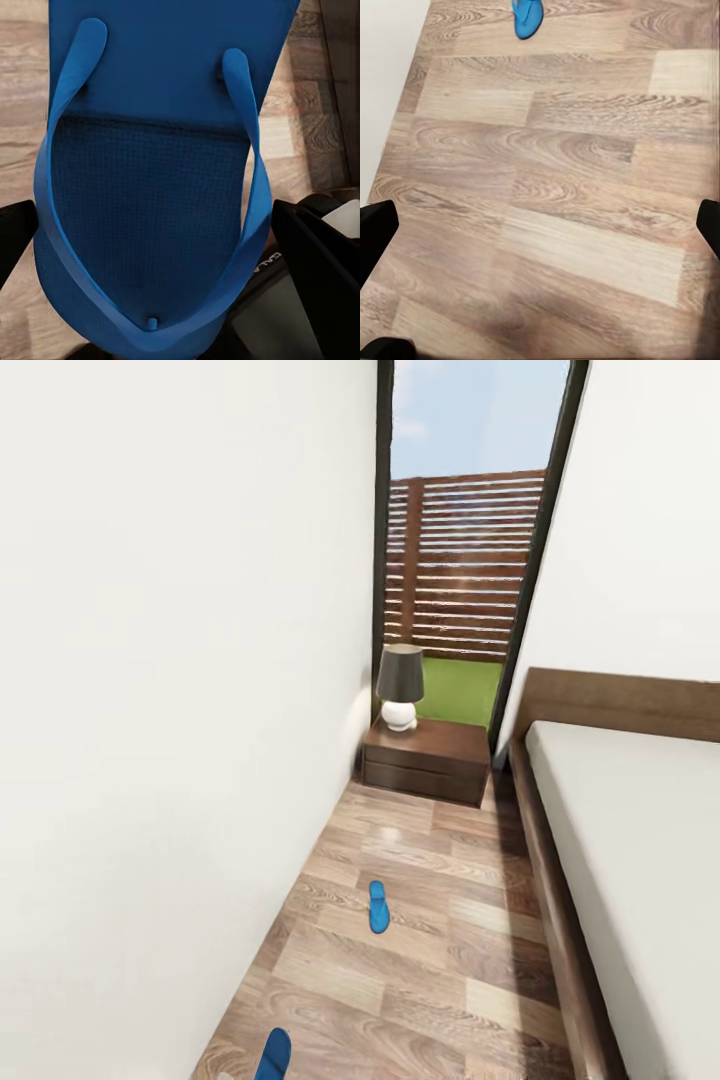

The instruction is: In the bedroom, move the book from the bed onto either nightstand, and place the two sandals side by side next to the bed.

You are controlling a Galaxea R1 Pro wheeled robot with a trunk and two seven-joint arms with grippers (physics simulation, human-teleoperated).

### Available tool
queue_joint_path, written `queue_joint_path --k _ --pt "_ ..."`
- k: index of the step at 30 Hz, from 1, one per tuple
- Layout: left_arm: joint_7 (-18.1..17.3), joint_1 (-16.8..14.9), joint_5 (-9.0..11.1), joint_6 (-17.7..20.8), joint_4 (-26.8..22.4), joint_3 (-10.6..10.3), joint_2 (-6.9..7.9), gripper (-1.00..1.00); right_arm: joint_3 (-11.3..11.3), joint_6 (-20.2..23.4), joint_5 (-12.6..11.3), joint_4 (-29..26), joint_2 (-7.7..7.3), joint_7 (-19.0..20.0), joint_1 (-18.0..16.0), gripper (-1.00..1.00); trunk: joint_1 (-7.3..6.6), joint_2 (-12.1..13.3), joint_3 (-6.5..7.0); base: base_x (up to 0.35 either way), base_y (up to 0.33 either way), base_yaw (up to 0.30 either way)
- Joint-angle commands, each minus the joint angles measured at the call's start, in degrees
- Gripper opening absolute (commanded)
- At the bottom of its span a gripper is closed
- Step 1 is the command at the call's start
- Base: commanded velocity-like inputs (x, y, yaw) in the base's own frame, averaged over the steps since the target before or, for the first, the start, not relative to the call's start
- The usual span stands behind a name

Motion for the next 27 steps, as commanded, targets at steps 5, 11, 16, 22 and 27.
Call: queue_joint_path --k 5,11,16,22,27 --pt "-0.1 0.0 -0.6 -0.3 0.0 0.5 0.02 -1.0 -0.1 0.0 -0.3 0.1 0.0 0.3 -0.1 1.0 0.0 0.0 -0.17 0.001 0.0 -0.157" --pt "-0.1 0.0 -0.6 -0.3 0.0 0.5 0.02 -1.0 -0.1 0.0 -0.3 0.1 0.02 0.3 -0.1 1.0 0.0 0.0 -0.19 0.037 0.007 -0.022" --pt "-0.1 0.0 -0.6 -0.3 0.0 0.5 0.02 -1.0 -0.1 0.0 -0.3 0.1 0.01 0.3 -0.1 1.0 0.0 0.0 -0.19 0.26 0.079 -0.001" --pt "-0.1 0.0 -0.6 -0.3 0.0 0.5 0.02 -1.0 -0.1 0.0 -0.2 0.1 0.0 0.3 -0.1 1.0 0.0 0.0 -0.19 0.311 0.048 0.0" --pt "-0.1 0.0 -0.6 -0.3 0.0 0.5 -0.01 -1.0 -0.1 0.0 -0.2 0.1 0.02 0.2 -0.1 1.0 0.0 0.0 -0.19 0.321 0.001 0.0"
